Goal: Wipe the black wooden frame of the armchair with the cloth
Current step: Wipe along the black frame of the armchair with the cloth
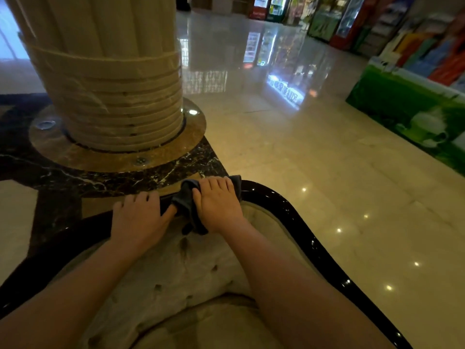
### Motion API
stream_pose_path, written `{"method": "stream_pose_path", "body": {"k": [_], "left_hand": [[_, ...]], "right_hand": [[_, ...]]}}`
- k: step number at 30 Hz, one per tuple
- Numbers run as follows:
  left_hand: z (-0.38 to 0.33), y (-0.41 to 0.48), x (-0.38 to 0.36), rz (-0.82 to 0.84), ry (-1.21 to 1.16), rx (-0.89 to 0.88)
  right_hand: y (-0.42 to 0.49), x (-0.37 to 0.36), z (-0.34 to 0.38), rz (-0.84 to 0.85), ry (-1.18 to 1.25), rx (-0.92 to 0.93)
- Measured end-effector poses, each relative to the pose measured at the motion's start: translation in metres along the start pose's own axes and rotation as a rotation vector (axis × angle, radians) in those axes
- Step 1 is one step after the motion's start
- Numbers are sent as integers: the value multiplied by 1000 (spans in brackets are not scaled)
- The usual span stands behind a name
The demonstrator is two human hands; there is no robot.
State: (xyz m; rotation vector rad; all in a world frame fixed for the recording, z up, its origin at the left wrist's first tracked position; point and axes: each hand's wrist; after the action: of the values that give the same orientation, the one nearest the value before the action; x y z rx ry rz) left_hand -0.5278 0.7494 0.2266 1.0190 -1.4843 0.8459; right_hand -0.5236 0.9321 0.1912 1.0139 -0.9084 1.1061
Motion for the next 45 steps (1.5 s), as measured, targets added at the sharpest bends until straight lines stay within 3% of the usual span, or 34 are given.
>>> {"method": "stream_pose_path", "body": {"k": [11, 21, 27, 35, 45], "left_hand": [[-93, 63, -19, -46, 30, -87], [-190, 90, -57, -115, 274, -264], [-263, 93, -97, -79, 397, -462], [-377, 38, -170, 186, 513, -653], [-448, -25, -210, 241, 434, -800]], "right_hand": [[1, 7, -89, -133, 79, -176], [-48, -11, -159, -334, 165, -456], [-135, -31, -218, -222, 135, -664], [-248, -31, -266, -109, 102, -795], [-336, -3, -286, -106, -10, -937]]}}
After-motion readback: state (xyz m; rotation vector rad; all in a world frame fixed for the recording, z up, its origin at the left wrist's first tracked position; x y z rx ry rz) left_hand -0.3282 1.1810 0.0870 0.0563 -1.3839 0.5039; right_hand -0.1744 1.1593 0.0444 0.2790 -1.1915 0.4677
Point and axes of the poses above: each hand's wrist, its own y-axis towards the middle knuckle, its own x-axis out of the back of the hand, z = x × y, and after that the axes turned 7 degrees about -x, right-handed
